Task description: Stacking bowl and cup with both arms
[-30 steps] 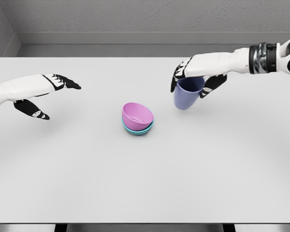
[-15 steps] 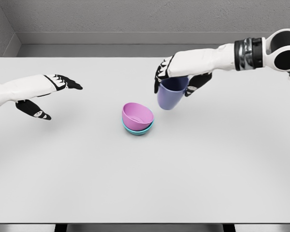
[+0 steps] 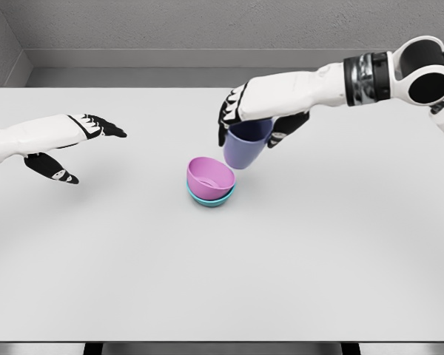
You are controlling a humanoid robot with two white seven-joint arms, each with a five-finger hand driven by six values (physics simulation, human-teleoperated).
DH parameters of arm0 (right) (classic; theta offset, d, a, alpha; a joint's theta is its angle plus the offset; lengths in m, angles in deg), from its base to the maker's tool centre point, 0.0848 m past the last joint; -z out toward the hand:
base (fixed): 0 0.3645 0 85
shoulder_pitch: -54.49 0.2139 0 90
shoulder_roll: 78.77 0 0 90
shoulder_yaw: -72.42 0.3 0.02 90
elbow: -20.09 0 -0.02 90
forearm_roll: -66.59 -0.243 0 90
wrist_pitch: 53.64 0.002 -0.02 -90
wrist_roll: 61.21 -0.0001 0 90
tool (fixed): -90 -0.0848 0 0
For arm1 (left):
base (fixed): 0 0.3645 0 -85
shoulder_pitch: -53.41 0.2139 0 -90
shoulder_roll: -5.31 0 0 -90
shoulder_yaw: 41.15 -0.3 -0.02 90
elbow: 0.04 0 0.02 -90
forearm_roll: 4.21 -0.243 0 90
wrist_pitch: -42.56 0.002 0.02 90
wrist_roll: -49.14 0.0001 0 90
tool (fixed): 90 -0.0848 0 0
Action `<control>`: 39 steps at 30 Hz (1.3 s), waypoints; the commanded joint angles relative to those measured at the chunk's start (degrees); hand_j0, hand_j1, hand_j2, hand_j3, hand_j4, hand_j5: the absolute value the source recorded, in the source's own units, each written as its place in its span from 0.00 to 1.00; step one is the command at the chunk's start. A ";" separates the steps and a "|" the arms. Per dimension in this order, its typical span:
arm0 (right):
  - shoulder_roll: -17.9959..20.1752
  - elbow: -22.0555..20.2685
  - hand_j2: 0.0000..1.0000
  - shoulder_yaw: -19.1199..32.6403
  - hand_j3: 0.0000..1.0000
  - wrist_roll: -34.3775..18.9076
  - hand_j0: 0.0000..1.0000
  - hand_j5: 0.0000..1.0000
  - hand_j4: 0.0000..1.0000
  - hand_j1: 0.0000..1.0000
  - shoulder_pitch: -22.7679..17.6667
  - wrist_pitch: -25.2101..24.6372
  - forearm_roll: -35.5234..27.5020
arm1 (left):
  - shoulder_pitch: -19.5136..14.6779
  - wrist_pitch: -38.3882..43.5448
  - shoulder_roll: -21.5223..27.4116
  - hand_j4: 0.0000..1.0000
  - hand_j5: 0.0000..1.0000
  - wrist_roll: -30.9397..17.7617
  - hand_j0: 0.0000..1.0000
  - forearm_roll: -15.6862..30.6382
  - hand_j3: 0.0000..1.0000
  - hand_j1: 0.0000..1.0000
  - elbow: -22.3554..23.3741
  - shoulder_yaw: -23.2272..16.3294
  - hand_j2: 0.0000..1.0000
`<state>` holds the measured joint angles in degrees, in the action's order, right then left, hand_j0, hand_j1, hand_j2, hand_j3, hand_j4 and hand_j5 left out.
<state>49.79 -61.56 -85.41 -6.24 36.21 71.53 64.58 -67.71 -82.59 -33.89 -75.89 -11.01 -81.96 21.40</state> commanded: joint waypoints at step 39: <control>-6.92 4.04 0.66 -2.40 0.66 0.03 0.66 0.66 0.66 0.66 0.09 -0.17 -0.36 | -0.09 0.16 0.09 1.00 1.00 0.03 1.00 0.39 1.00 1.00 0.27 0.02 1.00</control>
<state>43.16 -58.03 -87.71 -6.23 36.29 71.53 64.57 -67.79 -82.59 -33.86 -75.89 -11.01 -81.68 21.40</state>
